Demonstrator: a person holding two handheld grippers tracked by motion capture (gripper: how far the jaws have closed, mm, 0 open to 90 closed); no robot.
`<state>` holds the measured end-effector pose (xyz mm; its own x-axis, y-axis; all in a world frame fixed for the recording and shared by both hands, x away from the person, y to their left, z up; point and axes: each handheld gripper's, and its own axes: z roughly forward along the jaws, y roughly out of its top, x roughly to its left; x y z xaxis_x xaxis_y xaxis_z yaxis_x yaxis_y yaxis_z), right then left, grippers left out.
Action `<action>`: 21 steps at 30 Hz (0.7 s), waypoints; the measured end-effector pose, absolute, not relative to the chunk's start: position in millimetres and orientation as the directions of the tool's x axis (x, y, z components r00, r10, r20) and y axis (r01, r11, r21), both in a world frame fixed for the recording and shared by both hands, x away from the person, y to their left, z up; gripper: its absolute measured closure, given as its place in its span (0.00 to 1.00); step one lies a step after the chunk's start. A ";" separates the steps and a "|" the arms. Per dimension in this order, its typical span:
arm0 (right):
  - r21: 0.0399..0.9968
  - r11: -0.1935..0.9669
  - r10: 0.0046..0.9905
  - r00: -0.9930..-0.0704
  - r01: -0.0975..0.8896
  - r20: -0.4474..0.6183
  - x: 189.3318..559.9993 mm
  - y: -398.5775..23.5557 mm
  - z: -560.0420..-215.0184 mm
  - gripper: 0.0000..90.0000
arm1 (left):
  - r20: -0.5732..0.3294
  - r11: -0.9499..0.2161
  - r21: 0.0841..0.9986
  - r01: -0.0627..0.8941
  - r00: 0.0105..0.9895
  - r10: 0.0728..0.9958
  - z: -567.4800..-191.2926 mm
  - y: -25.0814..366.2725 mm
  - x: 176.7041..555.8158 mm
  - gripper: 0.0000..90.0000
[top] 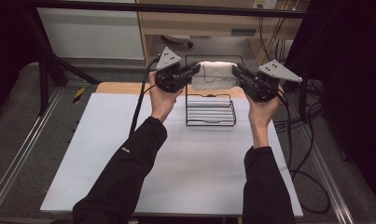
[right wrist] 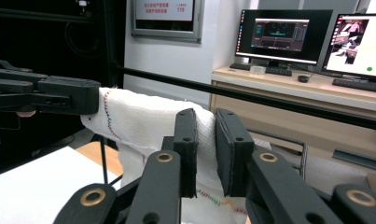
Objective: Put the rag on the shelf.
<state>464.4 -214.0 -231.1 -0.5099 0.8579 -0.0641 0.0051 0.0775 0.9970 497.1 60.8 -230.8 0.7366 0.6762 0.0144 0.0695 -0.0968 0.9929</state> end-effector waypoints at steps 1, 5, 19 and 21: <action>0.997 0.080 0.858 -0.509 0.007 -0.065 463.2 -213.9 -232.0 0.88 | 0.014 -0.098 0.993 0.071 0.737 0.676 -231.4 60.8 496.5 0.92; 0.996 0.083 0.855 -0.515 0.018 -0.061 459.2 -214.4 -235.5 0.88 | 0.021 -0.111 0.991 0.073 0.741 0.671 -233.6 61.2 493.4 0.92; 0.993 0.097 0.842 -0.537 0.060 -0.050 447.7 -219.6 -249.8 0.86 | 0.009 -0.137 0.985 0.106 0.756 0.654 -245.2 60.6 487.2 0.90; 0.993 0.097 0.840 -0.541 0.067 -0.045 446.8 -220.0 -251.3 0.86 | 0.004 -0.138 0.984 0.114 0.759 0.651 -246.7 61.3 486.8 0.88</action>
<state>446.8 -220.0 -251.3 -0.5408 0.8400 -0.0454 0.0670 0.0968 0.9931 486.8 61.3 -246.7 0.7592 0.6508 0.0036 0.1135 -0.1379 0.9839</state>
